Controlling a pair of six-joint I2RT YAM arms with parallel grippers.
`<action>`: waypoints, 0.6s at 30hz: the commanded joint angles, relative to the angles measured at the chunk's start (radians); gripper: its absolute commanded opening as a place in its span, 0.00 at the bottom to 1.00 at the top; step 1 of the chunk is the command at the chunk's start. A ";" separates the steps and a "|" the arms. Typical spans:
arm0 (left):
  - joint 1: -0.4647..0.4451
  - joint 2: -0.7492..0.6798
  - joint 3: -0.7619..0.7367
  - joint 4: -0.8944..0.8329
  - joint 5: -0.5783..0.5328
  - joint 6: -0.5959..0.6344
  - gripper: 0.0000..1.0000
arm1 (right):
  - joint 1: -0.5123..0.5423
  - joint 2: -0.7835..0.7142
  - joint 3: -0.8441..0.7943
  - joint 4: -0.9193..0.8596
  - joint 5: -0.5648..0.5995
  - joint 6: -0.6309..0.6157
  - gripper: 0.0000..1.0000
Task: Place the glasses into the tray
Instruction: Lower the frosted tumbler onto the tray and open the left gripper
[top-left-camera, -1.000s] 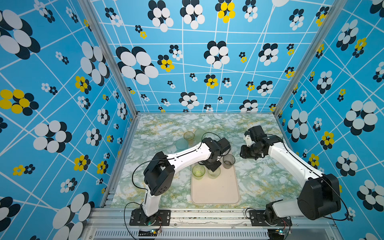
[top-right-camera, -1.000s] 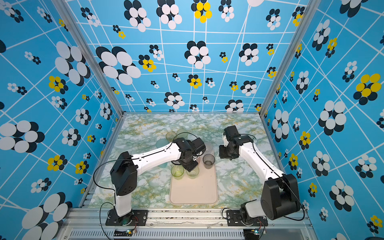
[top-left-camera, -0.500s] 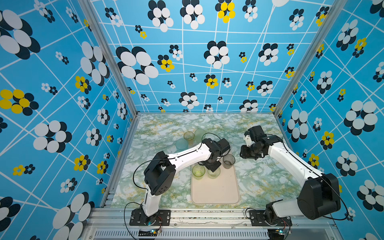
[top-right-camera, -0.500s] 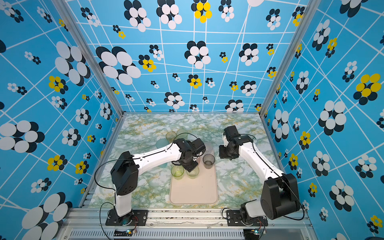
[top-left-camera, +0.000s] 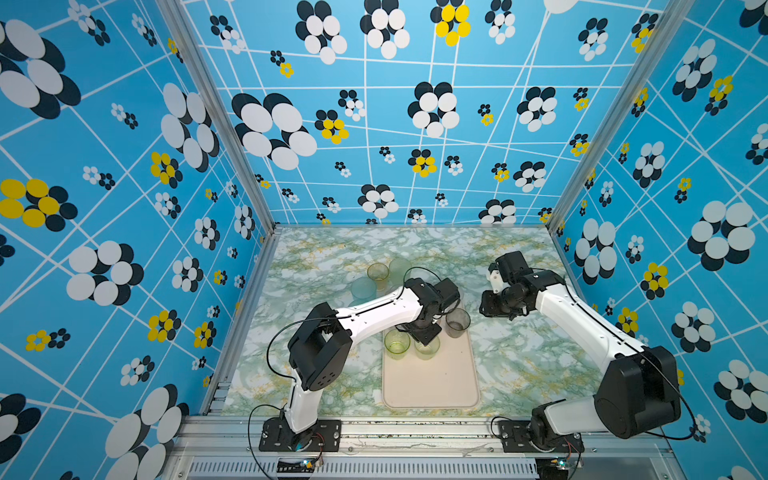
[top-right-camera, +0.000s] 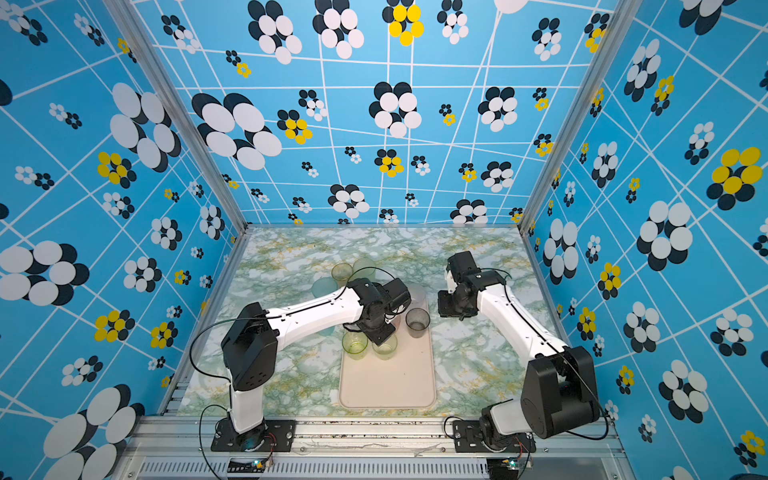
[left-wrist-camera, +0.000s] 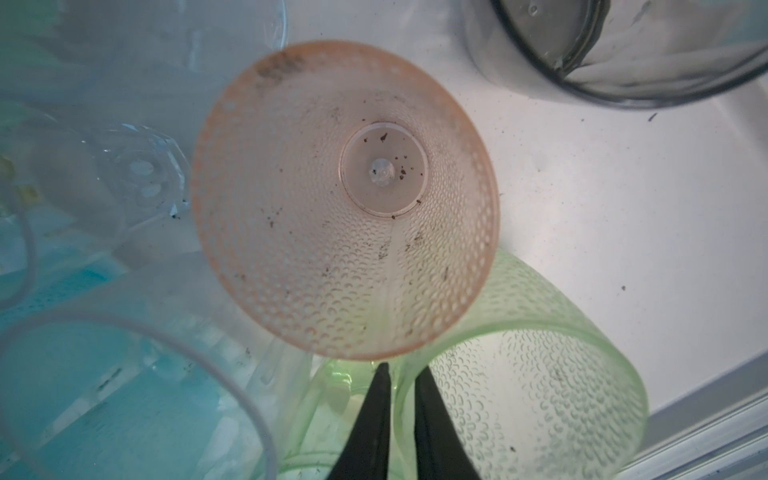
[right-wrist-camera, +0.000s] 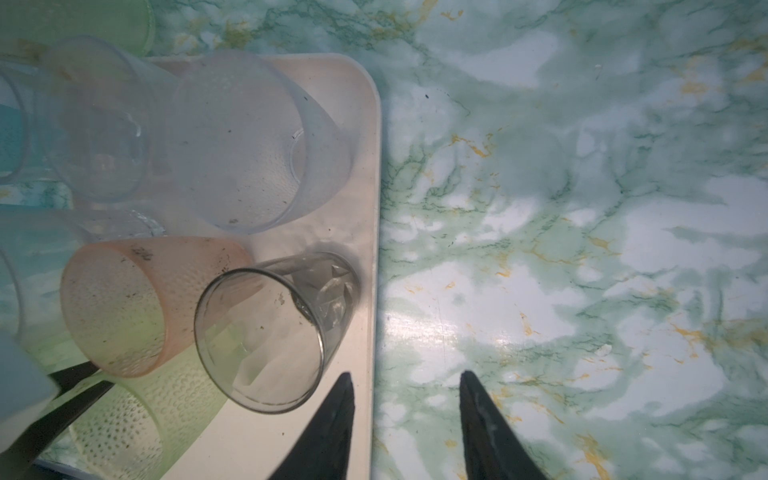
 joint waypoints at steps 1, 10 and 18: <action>0.007 0.007 -0.020 -0.003 -0.003 -0.007 0.20 | -0.004 0.012 0.000 -0.035 0.011 0.015 0.44; 0.005 -0.018 -0.029 0.003 -0.003 -0.014 0.23 | -0.003 0.008 0.000 -0.037 0.009 0.017 0.44; 0.005 -0.056 -0.026 0.006 -0.004 -0.013 0.25 | -0.004 0.005 -0.001 -0.038 0.011 0.018 0.44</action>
